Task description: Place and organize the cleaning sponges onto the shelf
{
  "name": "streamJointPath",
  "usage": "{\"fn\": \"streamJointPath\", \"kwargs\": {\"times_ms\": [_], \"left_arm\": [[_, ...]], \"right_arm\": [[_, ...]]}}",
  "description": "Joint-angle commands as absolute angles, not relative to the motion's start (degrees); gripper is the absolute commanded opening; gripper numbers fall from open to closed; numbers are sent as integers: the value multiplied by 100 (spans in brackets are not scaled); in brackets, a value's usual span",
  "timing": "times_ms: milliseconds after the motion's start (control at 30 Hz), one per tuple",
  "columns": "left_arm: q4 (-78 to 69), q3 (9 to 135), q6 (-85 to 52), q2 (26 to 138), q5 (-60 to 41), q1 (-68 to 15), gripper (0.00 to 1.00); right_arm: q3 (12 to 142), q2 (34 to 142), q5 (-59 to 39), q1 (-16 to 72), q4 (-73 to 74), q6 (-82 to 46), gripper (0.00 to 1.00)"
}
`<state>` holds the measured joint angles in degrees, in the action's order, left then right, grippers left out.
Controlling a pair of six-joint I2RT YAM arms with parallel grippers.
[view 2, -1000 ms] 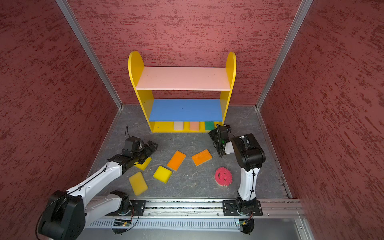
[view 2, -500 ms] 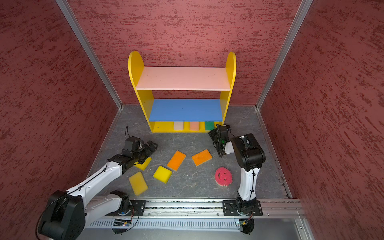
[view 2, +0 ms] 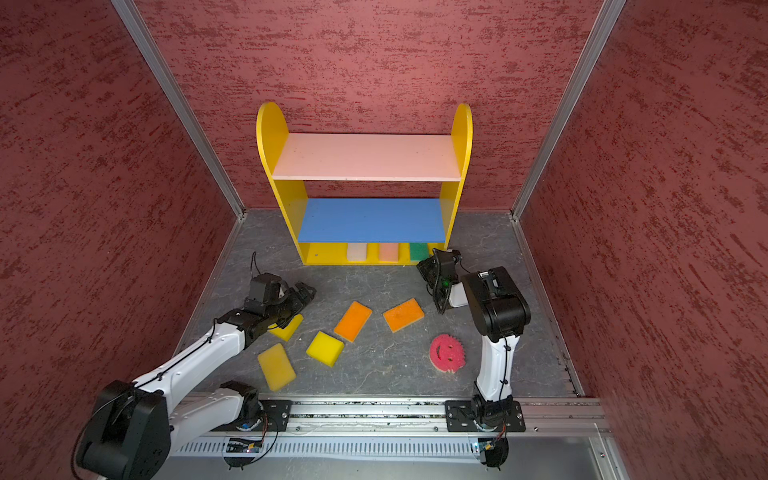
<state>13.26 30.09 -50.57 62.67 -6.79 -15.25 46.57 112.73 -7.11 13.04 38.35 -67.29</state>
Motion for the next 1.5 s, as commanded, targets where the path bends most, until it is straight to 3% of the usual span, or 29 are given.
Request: {"fn": "streamJointPath", "kwargs": {"times_ms": [0, 1467], "left_arm": [[1290, 3104, -5019, 6280, -633, -1562, 98], [1296, 3147, -5027, 6260, -614, -1635, 98]], "right_arm": [[4813, 11347, -672, 1328, 3973, -6812, 0], [4831, 11272, -681, 1589, 3919, -6803, 0]]}}
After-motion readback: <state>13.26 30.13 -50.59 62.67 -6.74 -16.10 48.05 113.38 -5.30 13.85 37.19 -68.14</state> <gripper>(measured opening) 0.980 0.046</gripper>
